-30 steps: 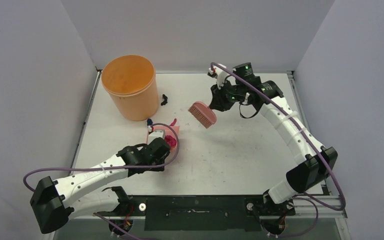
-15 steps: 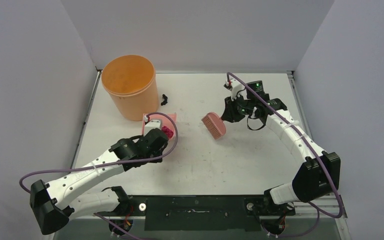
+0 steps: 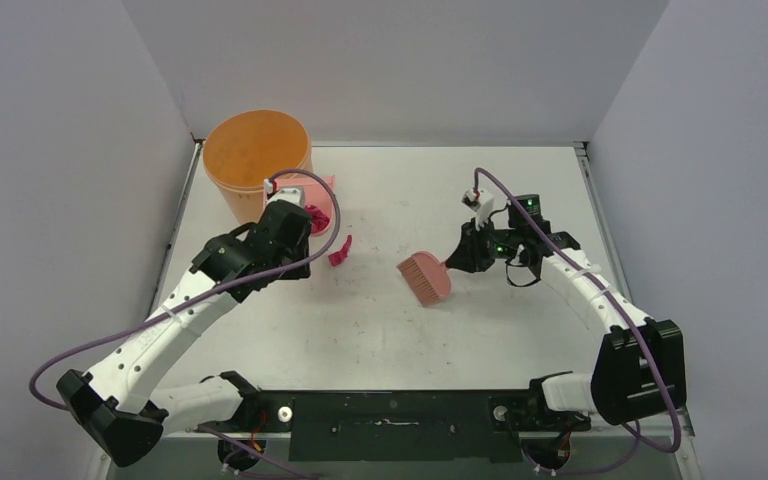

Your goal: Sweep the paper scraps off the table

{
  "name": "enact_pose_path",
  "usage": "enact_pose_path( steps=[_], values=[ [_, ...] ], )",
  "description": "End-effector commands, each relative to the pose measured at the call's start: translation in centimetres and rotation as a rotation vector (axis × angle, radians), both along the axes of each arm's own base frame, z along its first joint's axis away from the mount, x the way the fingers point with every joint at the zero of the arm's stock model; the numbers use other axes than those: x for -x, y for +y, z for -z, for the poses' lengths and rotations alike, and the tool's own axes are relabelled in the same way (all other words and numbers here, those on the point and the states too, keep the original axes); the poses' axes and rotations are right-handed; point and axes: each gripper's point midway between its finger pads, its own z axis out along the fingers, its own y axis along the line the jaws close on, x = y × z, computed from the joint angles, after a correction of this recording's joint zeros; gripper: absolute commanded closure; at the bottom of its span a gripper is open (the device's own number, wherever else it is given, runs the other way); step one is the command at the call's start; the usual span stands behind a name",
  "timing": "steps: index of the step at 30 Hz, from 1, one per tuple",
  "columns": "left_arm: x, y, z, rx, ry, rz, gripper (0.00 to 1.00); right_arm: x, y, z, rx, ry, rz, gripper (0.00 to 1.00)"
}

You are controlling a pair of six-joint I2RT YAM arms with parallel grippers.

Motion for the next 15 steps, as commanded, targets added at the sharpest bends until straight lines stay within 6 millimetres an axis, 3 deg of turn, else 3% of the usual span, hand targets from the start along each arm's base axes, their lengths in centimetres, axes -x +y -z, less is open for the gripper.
enact_pose_path(
  steps=[1,6,15],
  values=[
    [-2.7,-1.0,-3.9,0.040,-0.066,0.041,1.00,-1.0,-0.6,-1.7,-0.171,-0.047,-0.027,0.95],
    [-5.5,-2.3,-7.1,0.080,-0.124,0.061,1.00,-1.0,-1.8,-0.8,-0.175,-0.045,-0.012,0.95],
    [-9.4,-2.2,-9.0,0.106,-0.130,0.072,1.00,-1.2,-2.5,0.7,-0.185,-0.010,0.041,0.95]
  ],
)
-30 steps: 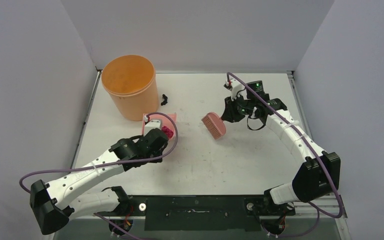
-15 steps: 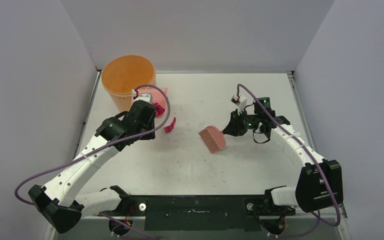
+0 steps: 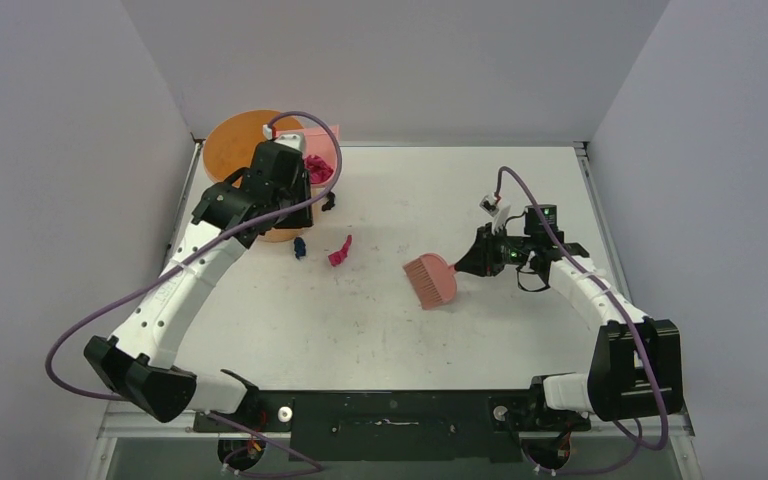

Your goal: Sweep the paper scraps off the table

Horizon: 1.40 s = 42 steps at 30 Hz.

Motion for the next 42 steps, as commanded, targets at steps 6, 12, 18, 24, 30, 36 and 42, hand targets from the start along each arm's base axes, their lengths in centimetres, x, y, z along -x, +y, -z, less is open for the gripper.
enact_pose_path(
  steps=[6,12,18,24,30,36,42],
  values=[
    [-4.6,-0.7,-4.6,0.133,-0.097,0.061,1.00,-2.0,-0.7,-0.5,-0.051,-0.046,0.014,0.95],
    [-8.1,-0.5,-6.2,0.261,-0.095,0.051,1.00,-2.4,-0.9,0.7,-0.049,-0.009,0.021,0.95],
    [-10.5,-1.1,-10.0,0.616,-0.154,0.058,1.00,-2.6,-1.0,1.0,-0.043,0.004,0.012,0.95],
    [-11.5,-0.4,-12.7,1.112,-0.173,0.057,1.00,-2.4,-0.9,1.5,-0.056,0.029,0.004,0.95],
    [-10.1,1.2,-15.8,1.638,-0.183,0.110,1.00,-2.5,-0.9,1.5,-0.054,0.031,-0.005,0.95],
    [-8.4,2.0,-17.3,1.875,-0.174,0.208,1.00,-2.4,-0.9,1.4,-0.051,0.028,-0.007,0.95],
    [-8.7,1.8,-16.6,1.805,-0.181,0.176,1.00,-2.4,-0.9,1.5,-0.051,0.034,-0.010,0.95]
  ],
)
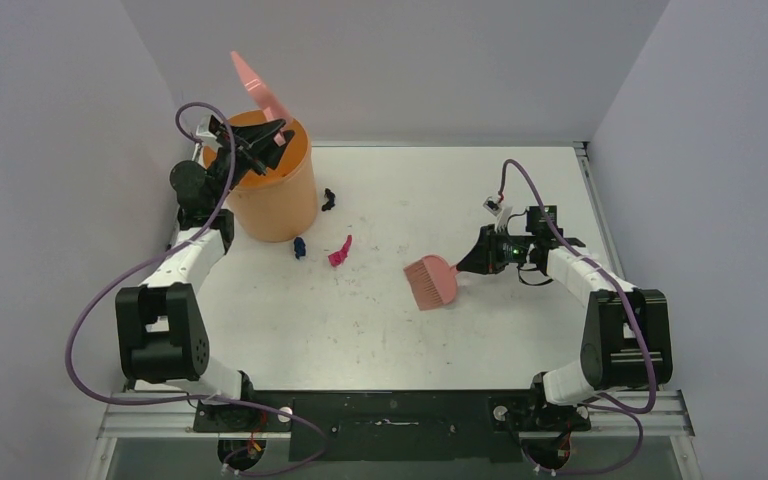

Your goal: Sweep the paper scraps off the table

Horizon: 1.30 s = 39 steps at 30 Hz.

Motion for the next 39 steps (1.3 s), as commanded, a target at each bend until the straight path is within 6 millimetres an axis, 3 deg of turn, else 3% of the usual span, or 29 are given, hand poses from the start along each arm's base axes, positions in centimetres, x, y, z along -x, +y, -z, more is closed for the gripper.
enact_pose_path(
  steps=[1,6,9,13,16,18,21,27,31,35,39],
  values=[
    [2.8,-0.2,-4.3,0.001,-0.155,0.034,1.00,-1.1,-0.1,-1.0,0.001,-0.072,-0.023,0.95],
    [3.2,-0.5,-4.2,-0.030,-0.166,0.045,1.00,-1.0,-0.1,-1.1,0.002,-0.077,-0.024,0.95],
    [5.1,-1.6,-4.9,-0.127,-0.268,0.070,1.00,-1.0,-0.1,-1.1,0.005,-0.077,-0.027,0.95],
    [7.7,-4.0,-2.1,-0.405,-0.305,0.088,1.00,-1.0,-0.1,-1.0,0.008,-0.077,-0.030,0.95],
    [10.4,-5.9,1.0,-0.655,-0.289,0.112,1.00,-0.9,-0.1,-1.1,0.004,-0.074,-0.031,0.95],
    [12.1,-5.7,3.3,-0.815,-0.260,0.101,1.00,-1.0,0.1,-1.2,-0.001,-0.073,-0.036,0.95],
    [14.5,-4.0,7.3,-0.964,-0.163,0.062,1.00,-1.1,1.1,-2.0,-0.004,-0.069,-0.064,0.95],
    [21.6,-0.6,15.5,-1.169,0.088,0.097,1.00,-0.6,7.4,-5.7,0.000,-0.105,-0.246,0.95],
    [26.4,0.9,20.2,-1.288,0.238,0.158,1.00,-0.4,11.9,-6.0,0.011,-0.061,-0.374,0.95],
    [28.3,1.8,23.7,-1.334,0.316,0.174,1.00,-1.9,17.4,-7.4,-0.025,-0.022,-0.446,0.95],
    [29.3,2.3,24.4,-1.349,0.344,0.170,1.00,-2.5,23.3,-7.5,-0.087,0.050,-0.438,0.95]
  ],
)
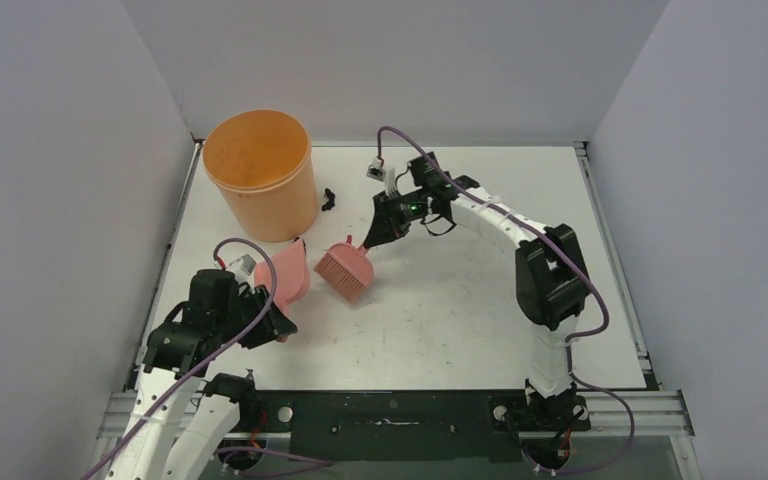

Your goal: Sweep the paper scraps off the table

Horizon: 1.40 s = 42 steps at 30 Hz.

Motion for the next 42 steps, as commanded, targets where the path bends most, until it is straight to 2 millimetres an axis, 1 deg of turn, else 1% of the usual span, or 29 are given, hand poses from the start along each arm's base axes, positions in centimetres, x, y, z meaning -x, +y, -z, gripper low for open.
enact_pose_path(
  steps=[1,3,4,5,6,7,11,13,15,16,18,20,22,25,27,30,31,33,35,36,38,39,41,42],
  values=[
    [0.9,1.4,0.3,-0.070,-0.004,-0.031,1.00,0.2,5.4,-1.1,-0.054,0.085,0.000,0.95],
    [1.1,1.3,0.0,-0.062,-0.012,-0.037,1.00,0.7,7.3,-0.1,-0.073,0.125,0.016,0.95],
    [1.3,1.3,-0.1,-0.059,-0.013,-0.039,1.00,0.4,8.3,-0.3,-0.116,0.115,0.033,0.95],
    [1.4,1.3,-0.3,-0.061,-0.016,-0.040,1.00,0.2,9.0,-0.4,-0.142,0.126,0.058,0.95],
    [1.6,1.5,-0.3,-0.067,-0.019,-0.045,1.00,-0.5,9.6,-0.8,-0.177,0.126,0.102,0.95],
    [1.7,1.6,-0.4,-0.072,-0.022,-0.051,1.00,-1.0,10.0,-1.0,-0.206,0.162,0.149,0.95],
    [1.9,1.9,-0.4,-0.067,-0.039,-0.071,1.00,-3.0,11.5,-1.3,-0.303,0.264,0.266,0.95],
    [2.0,1.8,-0.1,-0.059,-0.035,-0.073,1.00,-4.4,12.0,-0.7,-0.314,0.283,0.322,0.95],
    [2.2,1.7,-0.1,-0.055,-0.028,-0.072,1.00,-6.7,11.9,1.4,-0.239,0.301,0.462,0.95],
    [2.2,1.7,-0.1,-0.055,-0.028,-0.071,1.00,-7.4,11.7,2.5,-0.202,0.309,0.504,0.95],
    [2.3,2.0,-0.4,-0.065,-0.032,-0.075,1.00,-7.9,11.5,4.4,-0.158,0.349,0.540,0.95],
    [2.3,2.3,-0.6,-0.079,-0.042,-0.082,1.00,-8.0,10.7,6.2,-0.127,0.394,0.581,0.95],
    [2.3,2.4,-0.6,-0.086,-0.048,-0.086,1.00,-8.2,9.3,7.3,-0.110,0.408,0.622,0.95],
    [2.2,2.1,-0.5,-0.072,-0.046,-0.080,1.00,-8.8,6.4,7.7,-0.091,0.404,0.673,0.95],
    [1.9,1.7,-0.4,-0.049,-0.044,-0.075,1.00,-9.4,3.4,8.0,-0.062,0.389,0.716,0.95],
    [1.5,1.0,0.0,-0.026,-0.027,-0.063,1.00,-10.0,-2.4,8.6,0.008,0.381,0.794,0.95],
    [1.4,1.0,0.1,-0.030,-0.020,-0.057,1.00,-9.9,-4.1,8.7,0.028,0.375,0.811,0.95],
    [1.1,0.9,0.0,-0.035,-0.021,-0.048,1.00,-9.5,-7.3,7.9,0.051,0.344,0.825,0.95],
    [0.9,0.7,-0.2,-0.033,-0.027,-0.037,1.00,-8.0,-10.0,8.0,0.130,0.344,0.787,0.95],
    [0.8,0.6,-0.3,-0.032,-0.030,-0.033,1.00,-6.6,-11.1,7.8,0.167,0.370,0.751,0.95],
    [0.7,0.5,-0.3,-0.030,-0.032,-0.026,1.00,-5.2,-12.6,6.8,0.158,0.375,0.687,0.95],
    [0.7,0.4,-0.3,-0.030,-0.032,-0.022,1.00,-4.9,-13.3,5.9,0.140,0.361,0.671,0.95],
    [0.6,0.3,-0.2,-0.030,-0.033,-0.017,1.00,-5.0,-13.9,3.0,0.085,0.295,0.648,0.95],
    [0.5,0.3,-0.2,-0.030,-0.036,-0.017,1.00,-5.4,-13.9,1.3,0.050,0.250,0.635,0.95]
  ],
)
